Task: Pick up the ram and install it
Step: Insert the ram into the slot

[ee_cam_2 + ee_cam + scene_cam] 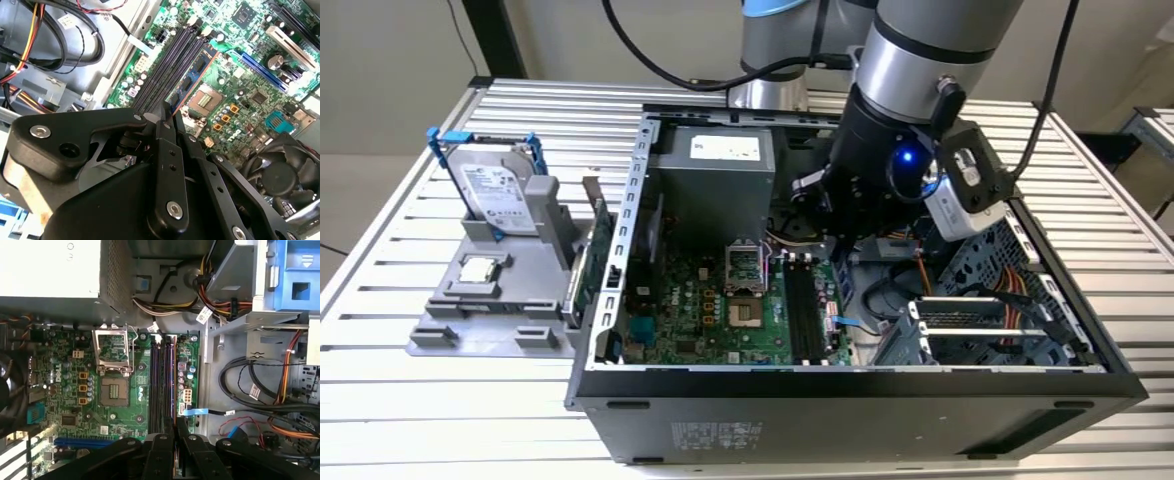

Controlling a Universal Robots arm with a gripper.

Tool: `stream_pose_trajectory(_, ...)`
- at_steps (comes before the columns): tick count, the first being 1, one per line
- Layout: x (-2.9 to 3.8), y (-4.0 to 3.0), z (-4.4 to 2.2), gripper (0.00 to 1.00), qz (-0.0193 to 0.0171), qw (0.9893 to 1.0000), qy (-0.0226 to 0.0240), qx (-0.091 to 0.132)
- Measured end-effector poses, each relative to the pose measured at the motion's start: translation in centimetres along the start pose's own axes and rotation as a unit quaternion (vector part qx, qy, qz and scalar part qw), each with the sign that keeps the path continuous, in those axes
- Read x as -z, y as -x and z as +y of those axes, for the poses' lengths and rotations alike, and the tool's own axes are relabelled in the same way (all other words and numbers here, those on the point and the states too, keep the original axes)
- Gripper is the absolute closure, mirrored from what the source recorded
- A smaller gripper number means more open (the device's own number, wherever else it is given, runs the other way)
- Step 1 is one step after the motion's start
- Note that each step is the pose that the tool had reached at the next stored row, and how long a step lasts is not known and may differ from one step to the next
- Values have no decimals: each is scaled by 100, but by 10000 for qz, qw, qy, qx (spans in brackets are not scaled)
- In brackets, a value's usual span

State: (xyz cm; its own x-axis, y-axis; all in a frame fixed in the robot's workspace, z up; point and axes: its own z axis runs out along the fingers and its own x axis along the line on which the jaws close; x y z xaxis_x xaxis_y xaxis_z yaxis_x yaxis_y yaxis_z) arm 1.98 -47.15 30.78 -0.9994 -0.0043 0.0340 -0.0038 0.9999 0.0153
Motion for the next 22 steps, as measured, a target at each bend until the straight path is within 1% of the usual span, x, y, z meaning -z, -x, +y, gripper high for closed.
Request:
stream_pose_trajectory(2, -21, 1, 0, 100, -1, 10000, 0, -15)
stream_pose_trajectory(5, -34, 1, -1, 100, -1, 10000, 1, -46)
stream_pose_trajectory(12, -97, 4, -2, 100, -3, 9998, 6, -190)
stream_pose_trajectory(15, -139, 7, -2, 100, -3, 9998, 6, -193)
stream_pose_trajectory(22, -265, 27, -4, 100, -3, 9998, 6, -192)
